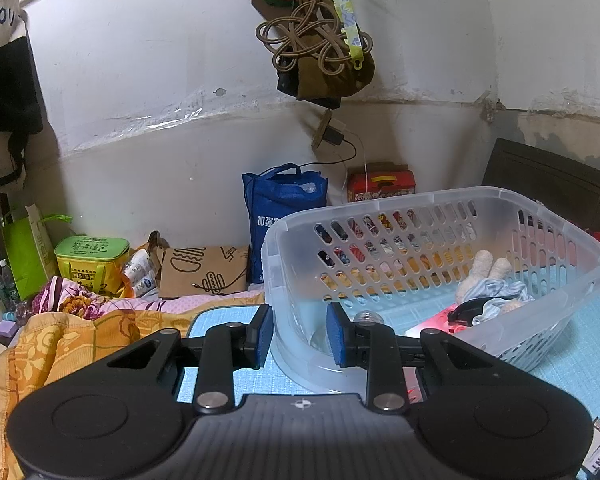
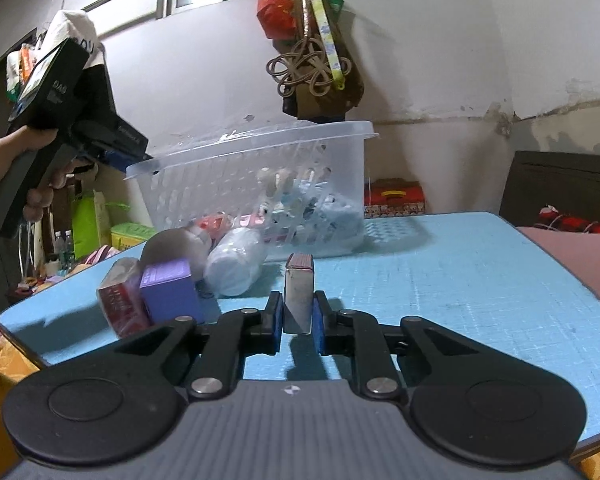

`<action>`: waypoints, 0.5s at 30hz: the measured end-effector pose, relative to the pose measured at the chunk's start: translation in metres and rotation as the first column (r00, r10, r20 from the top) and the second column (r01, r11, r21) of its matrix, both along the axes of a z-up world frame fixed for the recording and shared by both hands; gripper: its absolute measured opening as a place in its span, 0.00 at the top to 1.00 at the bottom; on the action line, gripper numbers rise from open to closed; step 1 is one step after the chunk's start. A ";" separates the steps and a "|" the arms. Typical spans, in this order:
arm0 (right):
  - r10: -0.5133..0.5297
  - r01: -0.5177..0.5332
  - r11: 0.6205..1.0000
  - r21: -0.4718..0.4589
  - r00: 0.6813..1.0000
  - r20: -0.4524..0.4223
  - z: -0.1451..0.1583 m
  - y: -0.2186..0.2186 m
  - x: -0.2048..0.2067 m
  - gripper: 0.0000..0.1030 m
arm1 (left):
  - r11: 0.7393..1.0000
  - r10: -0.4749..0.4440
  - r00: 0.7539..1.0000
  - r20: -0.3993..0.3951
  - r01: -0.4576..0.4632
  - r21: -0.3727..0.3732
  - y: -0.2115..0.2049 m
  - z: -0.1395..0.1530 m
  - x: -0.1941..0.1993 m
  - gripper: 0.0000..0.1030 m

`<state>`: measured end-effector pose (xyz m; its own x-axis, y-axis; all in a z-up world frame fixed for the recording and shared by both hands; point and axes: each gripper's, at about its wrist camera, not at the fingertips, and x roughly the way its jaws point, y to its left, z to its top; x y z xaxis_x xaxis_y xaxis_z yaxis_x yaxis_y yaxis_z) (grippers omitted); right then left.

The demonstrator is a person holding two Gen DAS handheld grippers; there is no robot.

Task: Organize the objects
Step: 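Grasp the white KENT cigarette pack with the right gripper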

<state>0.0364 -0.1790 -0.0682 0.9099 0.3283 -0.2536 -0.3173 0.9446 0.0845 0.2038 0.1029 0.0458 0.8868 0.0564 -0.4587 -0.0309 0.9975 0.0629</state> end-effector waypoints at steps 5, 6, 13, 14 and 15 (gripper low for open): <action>-0.006 0.006 1.000 0.003 1.000 0.006 0.003 -0.003 0.002 0.83 | 1.000 0.001 1.000 0.001 -0.001 0.002 -0.001 0.000 -0.001 0.68; -0.007 0.007 1.000 0.003 1.000 0.008 0.002 -0.003 0.001 0.83 | 1.000 0.000 1.000 0.002 0.000 0.001 0.000 0.000 -0.001 0.68; -0.008 0.008 1.000 0.007 1.000 0.016 0.007 -0.004 0.002 0.83 | 1.000 0.001 1.000 0.001 -0.001 0.002 -0.001 0.000 -0.001 0.68; -0.008 0.008 1.000 0.008 1.000 0.017 0.008 -0.005 0.003 0.83 | 1.000 0.001 1.000 0.001 -0.001 0.003 -0.001 0.000 -0.001 0.68; -0.009 0.009 1.000 0.008 1.000 0.019 0.008 -0.005 0.003 0.83 | 1.000 0.001 1.000 0.001 -0.001 0.004 -0.001 0.000 -0.001 0.68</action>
